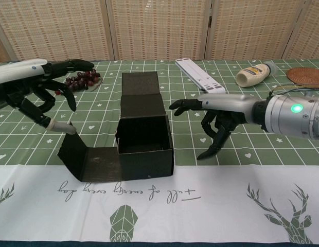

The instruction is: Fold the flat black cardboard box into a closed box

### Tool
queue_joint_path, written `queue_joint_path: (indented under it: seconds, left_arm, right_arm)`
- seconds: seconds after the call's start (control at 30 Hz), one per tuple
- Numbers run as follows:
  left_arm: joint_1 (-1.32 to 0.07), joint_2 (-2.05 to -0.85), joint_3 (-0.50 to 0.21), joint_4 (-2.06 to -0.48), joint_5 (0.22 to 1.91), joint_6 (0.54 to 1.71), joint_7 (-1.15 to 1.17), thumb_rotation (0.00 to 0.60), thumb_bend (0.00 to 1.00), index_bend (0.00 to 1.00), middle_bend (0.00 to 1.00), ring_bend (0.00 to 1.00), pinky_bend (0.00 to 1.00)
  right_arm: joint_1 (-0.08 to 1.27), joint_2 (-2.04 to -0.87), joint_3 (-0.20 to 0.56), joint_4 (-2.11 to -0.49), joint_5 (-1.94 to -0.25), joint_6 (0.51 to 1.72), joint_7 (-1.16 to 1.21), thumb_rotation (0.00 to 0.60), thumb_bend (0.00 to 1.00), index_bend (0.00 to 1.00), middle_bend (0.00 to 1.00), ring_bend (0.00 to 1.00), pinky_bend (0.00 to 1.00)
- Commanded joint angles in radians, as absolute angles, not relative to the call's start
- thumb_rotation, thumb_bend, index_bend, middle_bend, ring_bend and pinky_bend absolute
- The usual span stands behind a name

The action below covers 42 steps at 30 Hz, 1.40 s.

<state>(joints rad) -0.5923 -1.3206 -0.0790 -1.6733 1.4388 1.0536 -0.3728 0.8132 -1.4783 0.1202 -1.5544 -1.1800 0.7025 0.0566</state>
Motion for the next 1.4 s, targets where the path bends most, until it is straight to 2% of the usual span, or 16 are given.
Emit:
queue_joint_path:
  seconds: [0.03,0.23,0.7,1.07,1.13,1.23,1.27,1.3,1.37,1.4]
  left_arm:
    - [-0.591,-1.319,-0.078,-1.681,1.444,1.056,-0.371,0.600,0.09,0.00,0.00,0.41,0.83]
    - [-0.587,-1.312,-0.076,-1.692,1.452,1.058,-0.373,0.600,0.09,0.00,0.00,0.41,0.83]
    - [-0.568,-1.285,-0.072,-1.687,1.472,1.079,-0.422,0.600,0.09,0.00,0.00,0.41,0.83]
    - [-0.544,-1.265,-0.069,-1.662,1.489,1.114,-0.468,0.600,0.09,0.00,0.00,0.42,0.83]
    - [-0.541,-1.263,-0.069,-1.658,1.490,1.118,-0.473,0.600,0.09,0.00,0.00,0.42,0.83]
    - [-0.535,-1.261,-0.074,-1.650,1.491,1.133,-0.479,0.600,0.09,0.00,0.00,0.42,0.83]
    - [-0.532,-1.261,-0.078,-1.645,1.491,1.142,-0.476,0.600,0.09,0.01,0.00,0.48,0.83]
    - [-0.530,-1.261,-0.081,-1.641,1.491,1.148,-0.473,0.600,0.09,0.01,0.00,0.48,0.83]
    - [-0.525,-1.263,-0.088,-1.632,1.491,1.164,-0.464,0.600,0.09,0.01,0.00,0.46,0.83]
    - [-0.521,-1.267,-0.092,-1.624,1.490,1.177,-0.456,0.600,0.09,0.02,0.00,0.42,0.83]
  right_arm:
    - [0.795,-1.501,0.112,-1.562,-1.153,0.723,0.055,0.600,0.00,0.00,0.06,0.71,0.99]
    - [0.781,-1.562,0.117,-1.548,-1.102,0.769,0.009,0.600,0.00,0.00,0.05,0.71,0.99]
    - [0.799,-1.726,0.172,-1.456,-1.007,0.783,-0.014,0.600,0.00,0.00,0.05,0.71,0.99]
    - [0.823,-1.846,0.229,-1.338,-0.972,0.745,0.041,0.600,0.05,0.00,0.23,0.72,0.99]
    - [0.825,-1.856,0.232,-1.321,-0.981,0.746,0.045,0.600,0.07,0.03,0.26,0.73,0.99]
    - [0.818,-1.869,0.238,-1.306,-1.000,0.766,0.056,0.600,0.11,0.14,0.31,0.75,1.00]
    - [0.813,-1.869,0.244,-1.307,-1.005,0.772,0.067,0.600,0.12,0.17,0.33,0.75,1.00]
    - [0.808,-1.869,0.250,-1.309,-1.009,0.780,0.077,0.600,0.13,0.19,0.34,0.75,1.00]
    - [0.798,-1.864,0.263,-1.316,-1.015,0.793,0.098,0.600,0.16,0.22,0.36,0.76,1.00]
    - [0.791,-1.858,0.273,-1.326,-1.019,0.801,0.116,0.600,0.17,0.23,0.37,0.76,1.00]
